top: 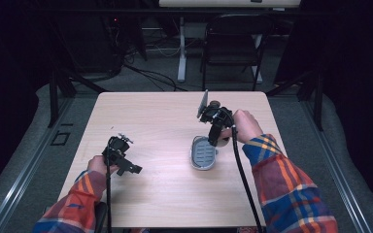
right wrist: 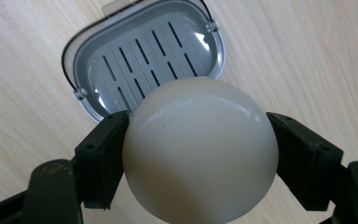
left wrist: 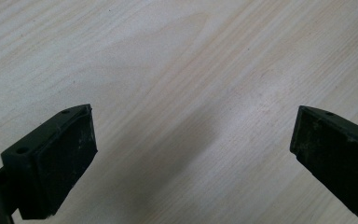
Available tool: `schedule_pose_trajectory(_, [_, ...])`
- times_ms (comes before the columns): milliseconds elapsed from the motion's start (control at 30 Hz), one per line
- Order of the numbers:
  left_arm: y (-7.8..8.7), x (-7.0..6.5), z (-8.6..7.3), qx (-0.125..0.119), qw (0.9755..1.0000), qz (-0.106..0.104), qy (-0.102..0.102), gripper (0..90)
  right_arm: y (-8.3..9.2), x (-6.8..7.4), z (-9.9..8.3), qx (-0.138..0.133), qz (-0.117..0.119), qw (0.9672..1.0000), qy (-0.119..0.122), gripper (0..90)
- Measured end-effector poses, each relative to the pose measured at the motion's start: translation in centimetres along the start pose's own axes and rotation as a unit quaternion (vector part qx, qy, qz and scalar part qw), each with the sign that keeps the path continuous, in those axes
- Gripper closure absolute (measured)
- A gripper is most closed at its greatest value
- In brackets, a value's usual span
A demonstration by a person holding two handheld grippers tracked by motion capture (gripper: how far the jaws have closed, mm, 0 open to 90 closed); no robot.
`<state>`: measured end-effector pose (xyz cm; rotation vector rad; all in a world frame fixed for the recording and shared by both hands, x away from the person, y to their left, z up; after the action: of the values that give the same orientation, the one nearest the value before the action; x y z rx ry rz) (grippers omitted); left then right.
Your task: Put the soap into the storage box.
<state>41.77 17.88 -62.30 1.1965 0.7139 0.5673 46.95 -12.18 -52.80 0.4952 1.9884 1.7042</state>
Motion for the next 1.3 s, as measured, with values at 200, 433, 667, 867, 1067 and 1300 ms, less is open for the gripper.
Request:
schedule_pose_trajectory(200, [-0.1, 0.0, 0.0, 0.002, 1.0000, 0.000, -0.001, 0.1, -0.2, 0.7, 1.1, -0.003, 0.006, 0.9999, 0.010, 24.4])
schedule_pose_trajectory(433, [-0.1, 0.0, 0.0, 0.000, 1.0000, -0.001, 0.001, 0.1, -0.6, 1.3, 2.0, 0.003, 0.009, 0.9998, 0.018, 24.4])
schedule_pose_trajectory(667, [0.0, 0.0, 0.0, -0.001, 1.0000, 0.000, 0.000, 0.1, -1.3, 1.8, 2.7, 0.002, 0.017, 0.9997, 0.018, 24.4])
schedule_pose_trajectory(867, [0.0, 0.1, 0.0, -0.002, 1.0000, 0.000, 0.001, 0.1, -2.1, 2.3, 3.3, 0.012, 0.022, 0.9993, 0.026, 24.4])
schedule_pose_trajectory(1067, [0.0, 0.1, 0.0, -0.002, 1.0000, 0.000, 0.000, 0.1, -3.2, 2.6, 3.7, 0.018, 0.029, 0.9990, 0.028, 24.4])
schedule_pose_trajectory(1300, [0.0, 0.1, 0.0, -0.004, 1.0000, 0.005, 0.001, 0.1, -4.3, 2.9, 4.1, 0.021, 0.039, 0.9986, 0.029, 24.4])
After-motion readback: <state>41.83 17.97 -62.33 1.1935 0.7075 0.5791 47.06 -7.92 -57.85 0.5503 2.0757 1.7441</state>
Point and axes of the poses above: each handheld gripper's, and its own axes: y roughly backward along the jaws, z roughly out of its top, x roughly to its left, the point moved 10 cm from there along -y, roughly forward along the jaws, and after that the axes turned 10 degrees about x, right-handed, at the moved point
